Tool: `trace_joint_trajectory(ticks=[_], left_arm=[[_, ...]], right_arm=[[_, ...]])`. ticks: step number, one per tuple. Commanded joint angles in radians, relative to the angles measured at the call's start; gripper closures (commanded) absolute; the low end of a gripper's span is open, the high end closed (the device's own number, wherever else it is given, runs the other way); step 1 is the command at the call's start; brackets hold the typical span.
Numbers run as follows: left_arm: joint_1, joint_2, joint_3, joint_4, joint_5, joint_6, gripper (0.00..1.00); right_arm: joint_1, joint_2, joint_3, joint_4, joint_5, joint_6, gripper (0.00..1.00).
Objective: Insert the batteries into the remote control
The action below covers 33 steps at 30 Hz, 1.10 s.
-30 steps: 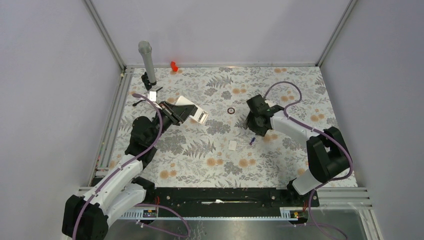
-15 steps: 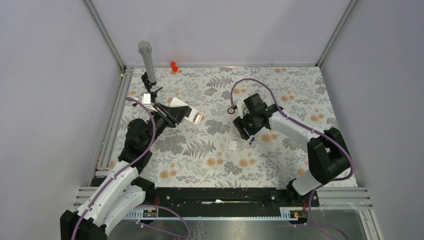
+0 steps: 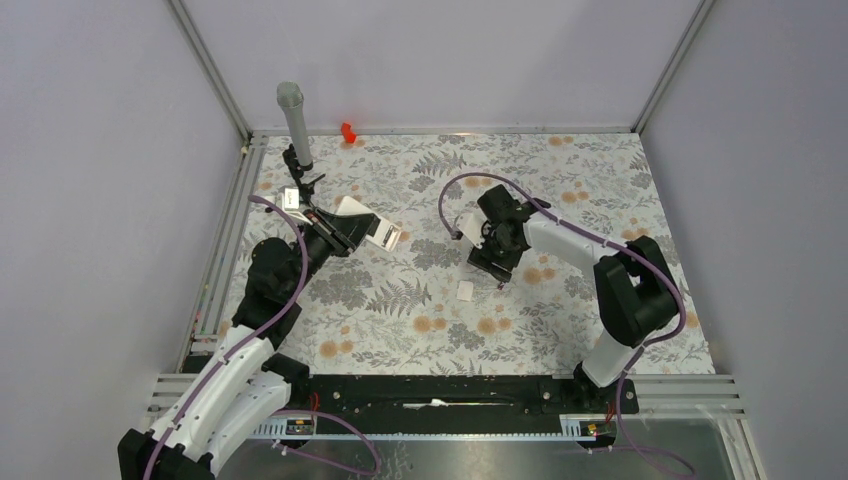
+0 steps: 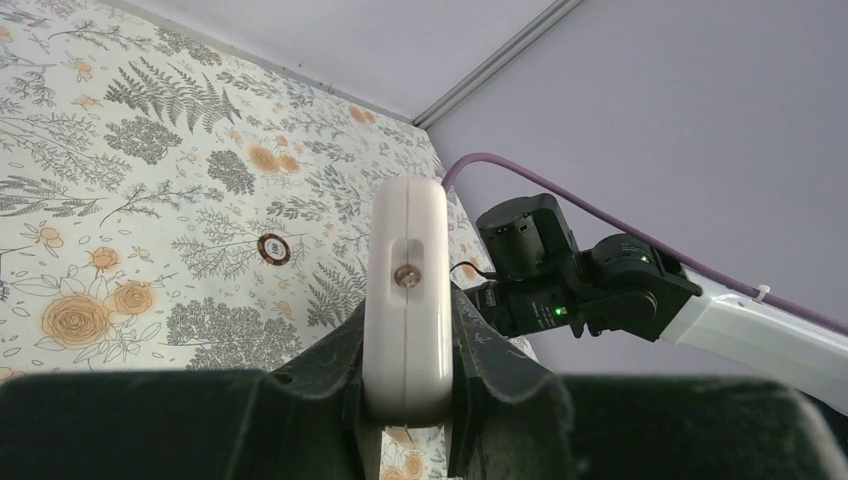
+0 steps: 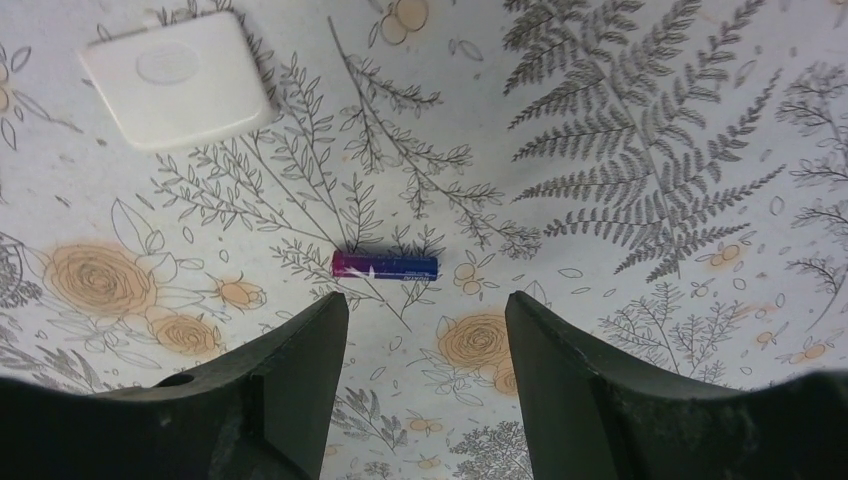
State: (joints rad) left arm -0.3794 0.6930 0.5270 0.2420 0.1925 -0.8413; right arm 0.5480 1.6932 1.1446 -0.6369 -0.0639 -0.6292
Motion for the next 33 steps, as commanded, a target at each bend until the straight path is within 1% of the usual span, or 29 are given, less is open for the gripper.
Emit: trace_joint_trajectory(ticks=[1, 6, 11, 16, 20, 27, 30, 33], left_arm=[[0.007, -0.019, 0.034, 0.046, -0.021, 0.013, 1.0], [0.008, -0.012, 0.037, 0.046, -0.023, 0.015, 1.0], [0.008, -0.015, 0.036, 0.048, -0.028, 0.017, 1.0], [0.009, -0.018, 0.037, 0.043, -0.037, 0.026, 1.0], [0.01, -0.012, 0.036, 0.046, -0.04, 0.026, 1.0], [0.01, -0.007, 0.037, 0.049, -0.04, 0.027, 1.0], [0.011, -0.004, 0.037, 0.048, -0.039, 0.026, 1.0], [0.011, -0.003, 0.037, 0.049, -0.039, 0.024, 1.0]], right_arm=[[0.012, 0.013, 0.014, -0.093, 0.021, -0.106, 0.33], [0.012, 0.033, 0.033, -0.114, -0.003, -0.129, 0.33], [0.015, 0.083, 0.033, -0.107, 0.023, -0.148, 0.34], [0.028, 0.085, -0.01, -0.018, 0.09, -0.194, 0.35], [0.03, 0.084, -0.022, 0.022, 0.074, -0.209, 0.35], [0.032, 0.111, -0.023, 0.02, 0.027, -0.217, 0.36], [0.032, 0.117, -0.023, 0.019, 0.018, -0.216, 0.38], [0.032, 0.126, -0.023, 0.021, 0.007, -0.215, 0.43]])
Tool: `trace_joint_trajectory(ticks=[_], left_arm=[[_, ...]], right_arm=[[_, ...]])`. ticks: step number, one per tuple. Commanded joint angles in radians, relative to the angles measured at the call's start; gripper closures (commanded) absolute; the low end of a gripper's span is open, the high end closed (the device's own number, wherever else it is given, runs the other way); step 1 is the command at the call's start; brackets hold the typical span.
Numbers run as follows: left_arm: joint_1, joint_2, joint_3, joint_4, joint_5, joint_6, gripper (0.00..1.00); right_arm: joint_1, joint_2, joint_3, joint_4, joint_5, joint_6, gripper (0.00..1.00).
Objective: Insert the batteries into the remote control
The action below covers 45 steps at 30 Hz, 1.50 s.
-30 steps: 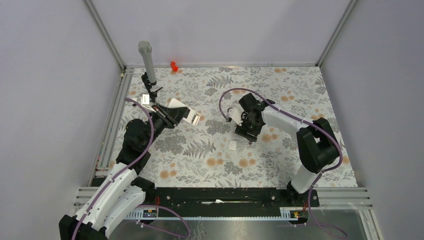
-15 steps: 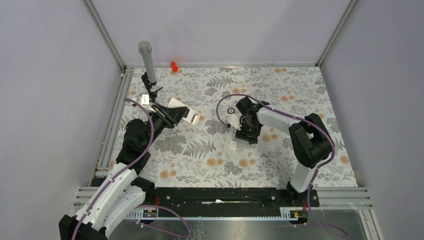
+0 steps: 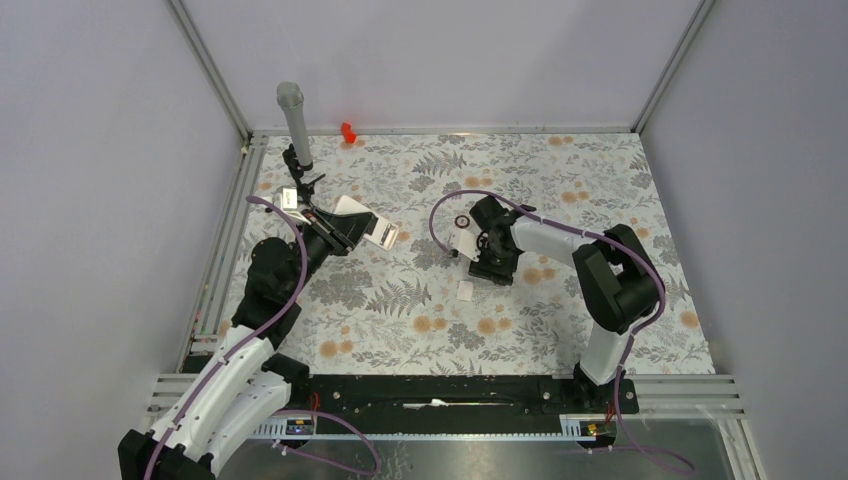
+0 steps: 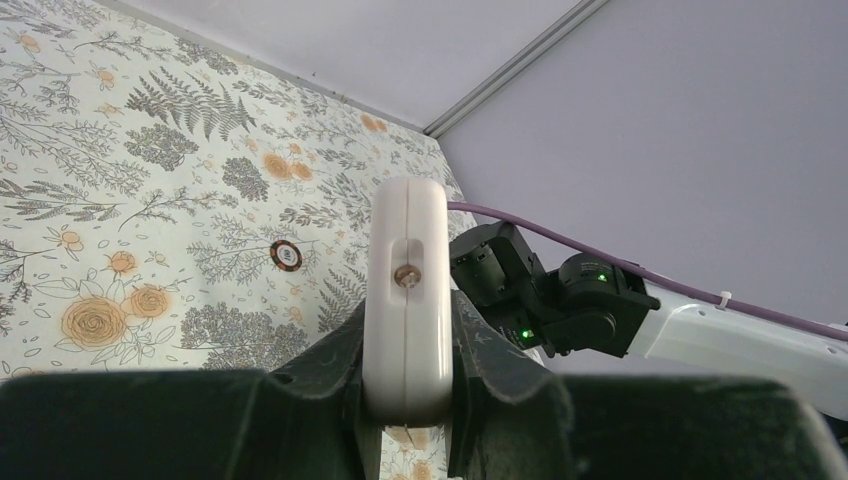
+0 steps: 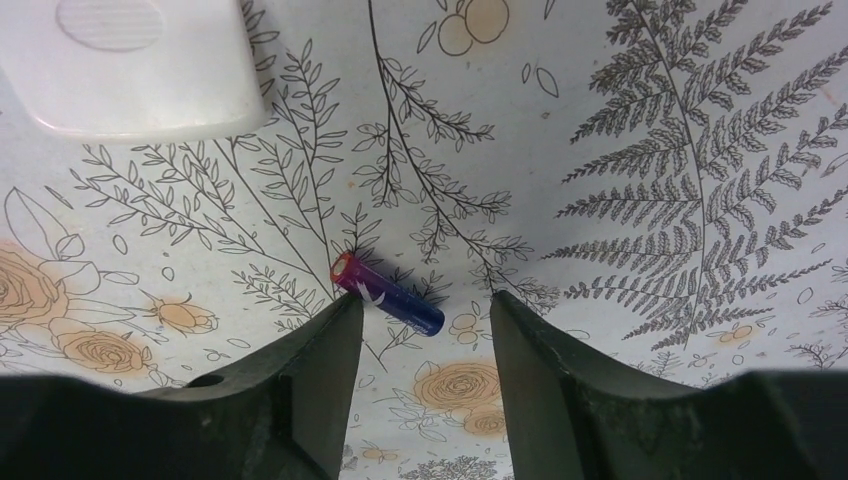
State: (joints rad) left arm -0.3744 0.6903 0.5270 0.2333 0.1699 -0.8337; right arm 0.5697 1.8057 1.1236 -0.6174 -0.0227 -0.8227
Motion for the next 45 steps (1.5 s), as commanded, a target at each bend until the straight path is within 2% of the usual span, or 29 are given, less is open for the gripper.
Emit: trace_joint_trajectory(ticks=[1, 7, 9, 12, 16, 20, 22, 26, 29, 36, 40, 45], left_arm=[[0.006, 0.0, 0.037, 0.057, -0.017, 0.016, 1.0], [0.008, -0.005, 0.037, 0.057, -0.019, 0.013, 1.0], [0.009, -0.004, 0.039, 0.057, -0.019, 0.013, 1.0], [0.009, -0.006, 0.039, 0.058, -0.018, 0.013, 1.0], [0.011, -0.009, 0.036, 0.06, -0.018, 0.012, 1.0], [0.011, -0.012, 0.033, 0.061, -0.02, 0.008, 1.0], [0.012, -0.012, 0.033, 0.06, -0.02, 0.007, 1.0], [0.012, -0.019, 0.03, 0.058, -0.02, 0.002, 1.0], [0.012, -0.026, 0.028, 0.052, -0.025, -0.001, 1.0], [0.013, -0.025, 0.03, 0.033, -0.049, -0.027, 1.0], [0.012, -0.014, 0.014, 0.07, -0.058, -0.072, 1.0], [0.012, 0.011, 0.007, 0.129, -0.067, -0.133, 1.0]], right_arm=[[0.009, 0.016, -0.003, 0.001, -0.034, -0.021, 0.45], [0.01, 0.01, -0.017, 0.022, -0.038, -0.019, 0.76], [0.01, 0.008, -0.022, 0.031, -0.039, -0.013, 0.83], [0.01, 0.006, -0.024, 0.042, -0.04, 0.0, 0.83], [0.01, 0.008, -0.035, 0.063, -0.031, 0.004, 0.71], [0.01, 0.02, -0.045, 0.078, -0.033, 0.0, 0.68], [0.01, 0.03, -0.042, 0.078, -0.034, 0.004, 0.75], [0.01, 0.033, -0.022, 0.08, -0.037, 0.03, 0.98], [0.009, -0.001, -0.008, 0.119, -0.022, 0.076, 1.0], [0.0, -0.182, 0.02, 0.278, -0.069, 0.327, 1.0], [-0.001, -0.291, 0.001, 0.354, -0.083, 0.578, 1.0], [-0.001, -0.398, 0.008, 0.342, -0.017, 0.881, 1.0]])
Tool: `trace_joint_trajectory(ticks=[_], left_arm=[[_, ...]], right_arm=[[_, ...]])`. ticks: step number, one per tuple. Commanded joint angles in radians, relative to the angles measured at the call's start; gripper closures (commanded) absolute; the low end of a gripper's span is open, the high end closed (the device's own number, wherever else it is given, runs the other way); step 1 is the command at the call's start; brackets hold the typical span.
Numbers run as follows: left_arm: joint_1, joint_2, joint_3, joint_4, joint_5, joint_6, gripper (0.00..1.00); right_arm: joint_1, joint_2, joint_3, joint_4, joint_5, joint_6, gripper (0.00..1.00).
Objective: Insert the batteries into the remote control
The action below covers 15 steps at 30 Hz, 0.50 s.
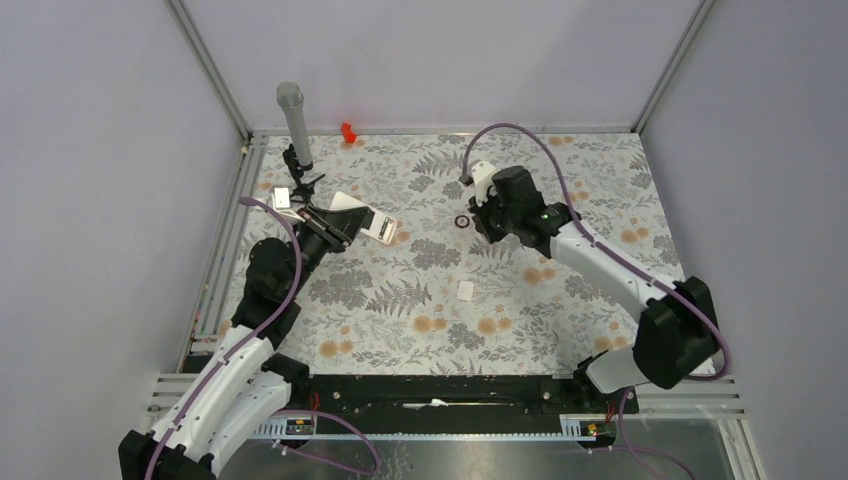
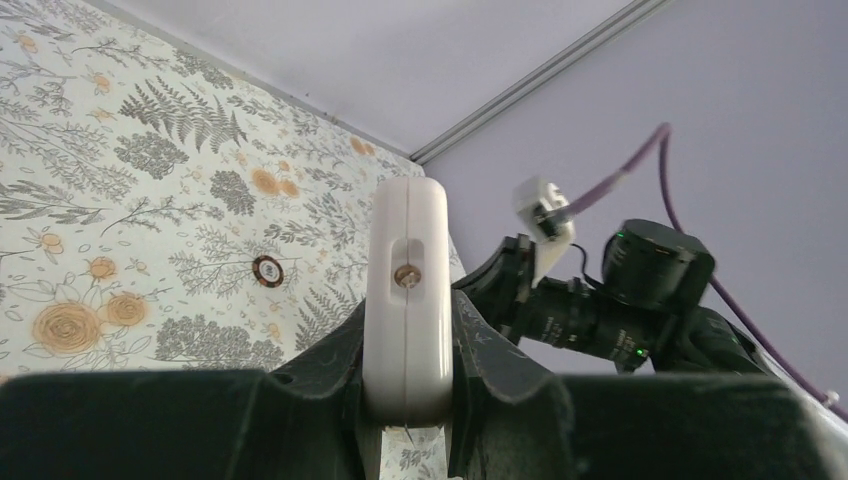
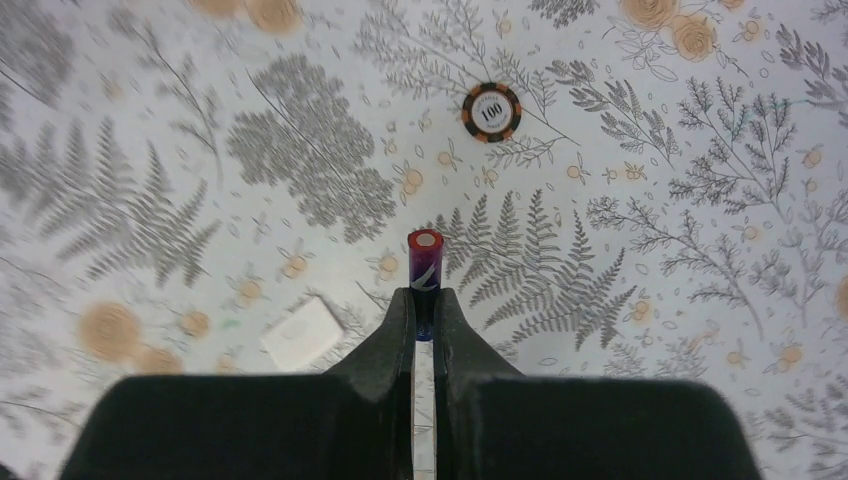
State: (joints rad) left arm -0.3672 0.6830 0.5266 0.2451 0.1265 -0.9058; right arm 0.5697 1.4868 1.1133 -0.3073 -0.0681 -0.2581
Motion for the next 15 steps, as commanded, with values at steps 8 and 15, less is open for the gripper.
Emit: trace_joint_trajectory(ticks=[8, 15], left_arm=[[0.007, 0.169, -0.038, 0.351, 0.001, -0.165, 1.0], [0.005, 0.317, -0.077, 0.619, -0.004, -0.254, 1.0]], right_arm=[[-0.001, -0.165, 0.074, -0.038, -0.103, 0.782, 1.0], [0.001, -0.178, 0.024, 0.12, -0.225, 1.226, 1.0]])
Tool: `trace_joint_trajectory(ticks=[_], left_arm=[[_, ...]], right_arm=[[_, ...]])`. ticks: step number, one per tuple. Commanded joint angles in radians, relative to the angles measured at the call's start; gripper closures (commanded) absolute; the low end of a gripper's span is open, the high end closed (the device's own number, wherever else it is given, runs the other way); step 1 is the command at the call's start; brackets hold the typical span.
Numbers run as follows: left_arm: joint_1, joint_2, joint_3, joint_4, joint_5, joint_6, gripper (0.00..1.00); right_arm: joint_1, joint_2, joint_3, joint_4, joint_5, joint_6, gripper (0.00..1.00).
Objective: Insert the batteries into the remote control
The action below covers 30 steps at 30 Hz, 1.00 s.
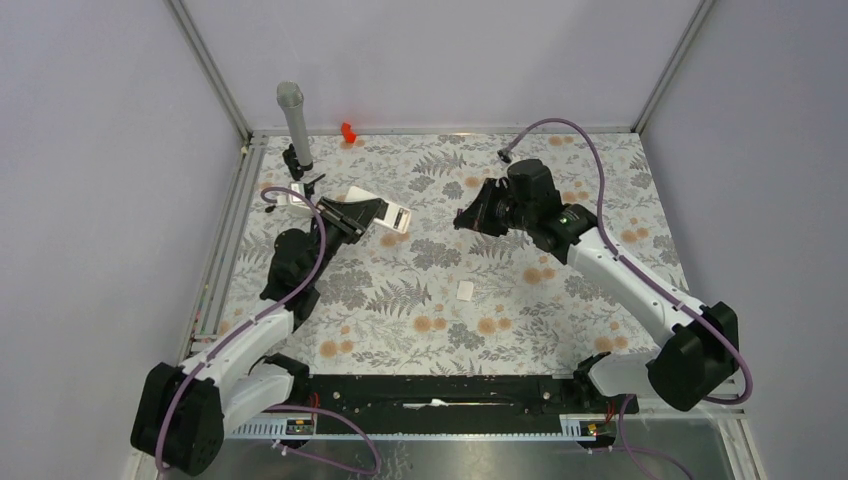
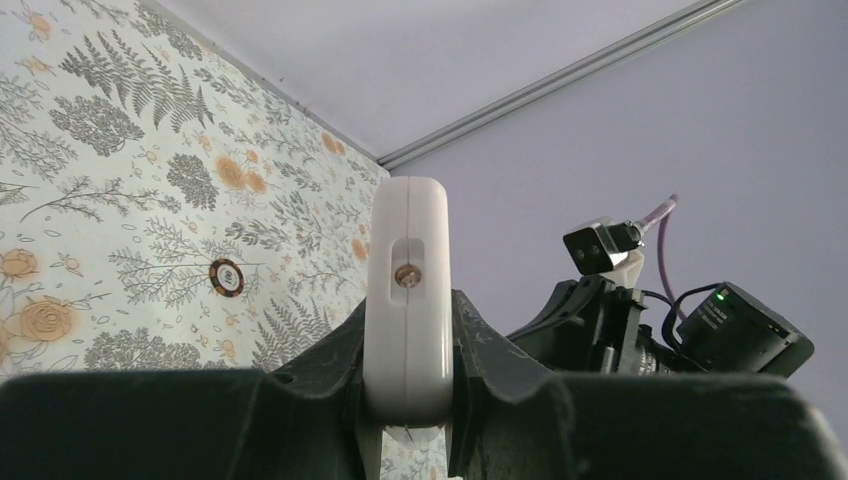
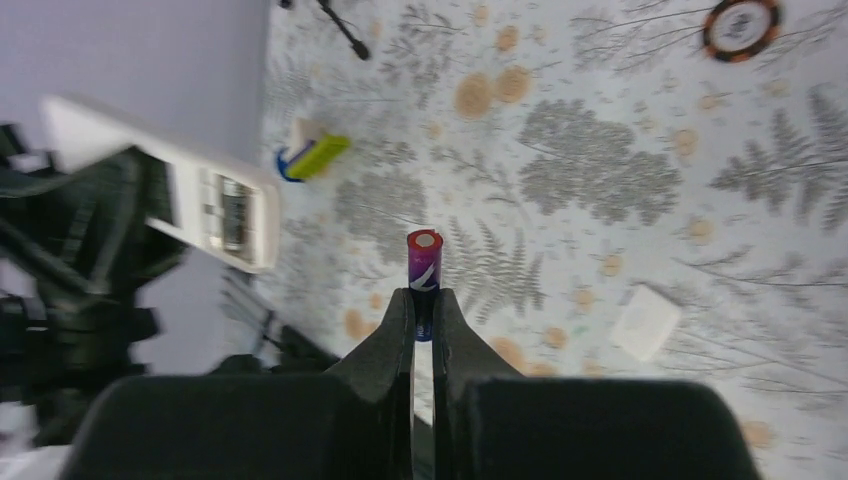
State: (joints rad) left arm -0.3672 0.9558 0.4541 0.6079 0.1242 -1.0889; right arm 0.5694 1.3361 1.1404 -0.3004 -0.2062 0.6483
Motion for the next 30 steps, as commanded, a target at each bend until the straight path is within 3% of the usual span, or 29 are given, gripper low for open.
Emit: trace_joint_trajectory(ticks=[1, 5, 16, 30], left_arm=[[0.005, 0.058, -0.003, 0.26, 0.001, -0.083, 1.0], [0.005, 0.094, 0.015, 0.198, 0.023, -0.124, 1.0], [0.004, 0.114, 0.106, -0.033, 0.099, -0.131, 1.0], [0.004, 0.171, 0.134, -0.031, 0.161, -0.107, 1.0]], right_arm=[[0.001, -0.021, 0.006, 0.113, -0.082, 0.346, 1.0], [0.002, 0.014, 0.099, -0.004, -0.072, 0.43, 1.0], [0.047, 0.09, 0.15, -0.054, -0.153, 0.643, 1.0], [0.136, 0.172, 0.2, -0.055, -0.163, 0.702, 1.0]])
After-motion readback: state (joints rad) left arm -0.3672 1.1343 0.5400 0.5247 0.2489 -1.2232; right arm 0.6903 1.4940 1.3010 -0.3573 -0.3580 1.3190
